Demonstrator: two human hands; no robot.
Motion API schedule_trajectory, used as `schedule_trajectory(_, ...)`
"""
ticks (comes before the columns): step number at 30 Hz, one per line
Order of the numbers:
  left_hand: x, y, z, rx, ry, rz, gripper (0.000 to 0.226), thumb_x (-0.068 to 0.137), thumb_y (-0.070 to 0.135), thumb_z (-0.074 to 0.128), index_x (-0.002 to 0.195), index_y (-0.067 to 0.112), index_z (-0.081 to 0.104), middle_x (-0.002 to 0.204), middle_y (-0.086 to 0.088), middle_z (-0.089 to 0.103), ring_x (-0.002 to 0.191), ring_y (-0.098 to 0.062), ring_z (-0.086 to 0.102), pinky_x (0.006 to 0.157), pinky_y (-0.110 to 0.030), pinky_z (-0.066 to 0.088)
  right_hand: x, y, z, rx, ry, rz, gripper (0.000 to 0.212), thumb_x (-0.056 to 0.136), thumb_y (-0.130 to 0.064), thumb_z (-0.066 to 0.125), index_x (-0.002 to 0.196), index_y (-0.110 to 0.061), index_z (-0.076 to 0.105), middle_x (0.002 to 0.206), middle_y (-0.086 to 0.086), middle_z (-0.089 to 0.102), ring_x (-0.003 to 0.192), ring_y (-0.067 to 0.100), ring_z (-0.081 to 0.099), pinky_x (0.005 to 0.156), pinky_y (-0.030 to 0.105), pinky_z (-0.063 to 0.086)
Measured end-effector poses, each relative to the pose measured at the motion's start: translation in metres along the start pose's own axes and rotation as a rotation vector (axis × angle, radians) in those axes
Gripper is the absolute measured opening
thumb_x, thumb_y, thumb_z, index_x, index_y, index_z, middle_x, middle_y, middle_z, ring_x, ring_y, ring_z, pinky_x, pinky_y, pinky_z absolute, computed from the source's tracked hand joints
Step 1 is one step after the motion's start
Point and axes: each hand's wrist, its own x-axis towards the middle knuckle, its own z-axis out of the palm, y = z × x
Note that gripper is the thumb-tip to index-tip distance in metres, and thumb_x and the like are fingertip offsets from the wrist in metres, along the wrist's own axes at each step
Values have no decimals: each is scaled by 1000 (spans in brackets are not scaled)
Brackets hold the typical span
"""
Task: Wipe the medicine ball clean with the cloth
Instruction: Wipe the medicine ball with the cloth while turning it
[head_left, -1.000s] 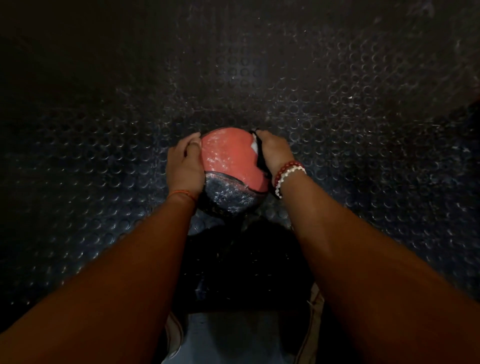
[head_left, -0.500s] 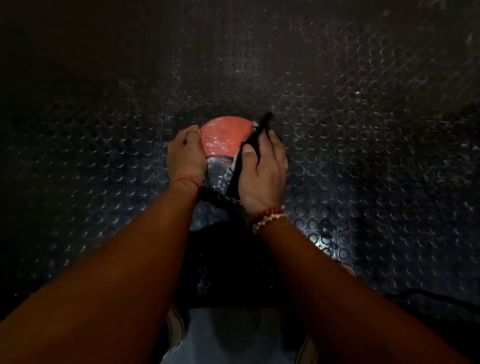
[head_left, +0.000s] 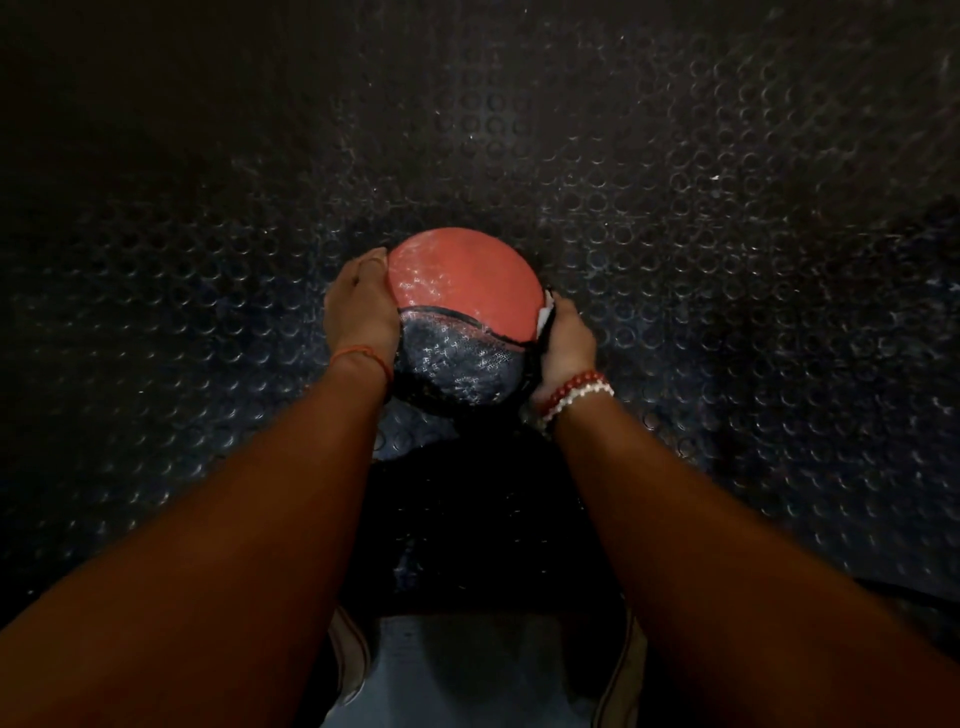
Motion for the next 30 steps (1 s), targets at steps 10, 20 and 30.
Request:
schedule_trajectory(10, -6, 4, -4, -163, 19, -33, 33, 95, 28, 40, 78, 21, 67, 91, -3, 66, 81, -16, 55, 77, -32, 43, -38, 35, 22, -541, 126, -736, 63, 89, -42, 38, 141, -7, 46, 150, 14, 36, 138, 27, 33, 116, 37, 24)
schedule_trajectory(20, -14, 9, -6, -218, 66, -106, 33, 94, 32, 41, 86, 22, 72, 93, 0, 69, 90, -20, 60, 85, -34, 45, 15, -10, 9, -101, -63, -67, 39, 92, -39, 55, 113, -8, 67, 113, 13, 68, 103, 27, 64, 97, 45, 51)
schedule_trajectory(30, 2, -5, -23, -307, -242, -384, 69, 55, 72, 68, 100, 20, 75, 104, -7, 74, 95, -30, 71, 94, -53, 51, -2, -1, -12, -54, -117, 142, 26, 96, -29, 49, 87, -13, 67, 82, 9, 67, 73, 23, 62, 65, 27, 54)
